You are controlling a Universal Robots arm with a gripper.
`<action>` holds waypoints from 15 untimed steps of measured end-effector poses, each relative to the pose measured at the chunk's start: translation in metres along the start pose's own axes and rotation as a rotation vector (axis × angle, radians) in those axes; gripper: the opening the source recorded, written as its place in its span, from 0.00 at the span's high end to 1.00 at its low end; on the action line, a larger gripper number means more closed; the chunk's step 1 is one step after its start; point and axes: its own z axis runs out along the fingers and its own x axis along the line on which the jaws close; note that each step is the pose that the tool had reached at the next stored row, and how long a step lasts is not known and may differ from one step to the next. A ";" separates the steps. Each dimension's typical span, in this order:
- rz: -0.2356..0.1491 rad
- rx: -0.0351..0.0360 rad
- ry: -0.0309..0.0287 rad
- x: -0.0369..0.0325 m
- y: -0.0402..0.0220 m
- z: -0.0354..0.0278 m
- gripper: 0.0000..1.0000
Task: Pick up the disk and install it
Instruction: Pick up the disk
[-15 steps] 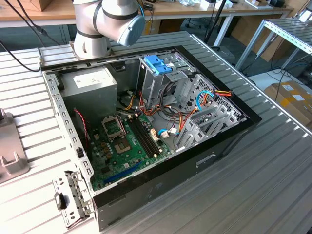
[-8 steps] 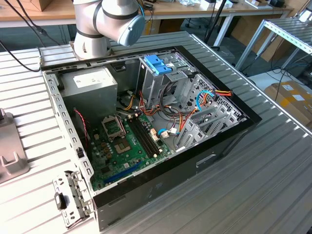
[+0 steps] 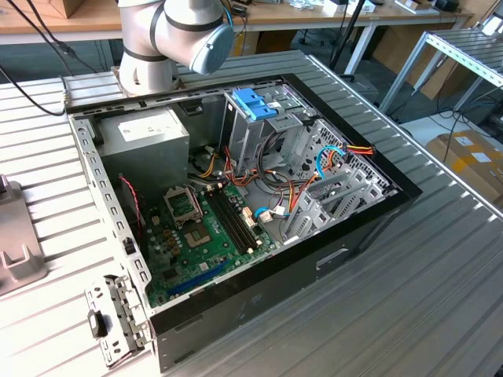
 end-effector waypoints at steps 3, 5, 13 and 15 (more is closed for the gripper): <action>-0.008 -0.0002 0.0003 0.0000 0.0000 0.0000 0.89; -0.012 -0.0003 0.0005 0.0000 0.0000 0.0000 0.89; -0.034 -0.0009 0.0015 0.0000 0.0000 0.0000 0.89; -0.038 -0.0010 0.0017 0.0000 0.0000 0.0000 0.89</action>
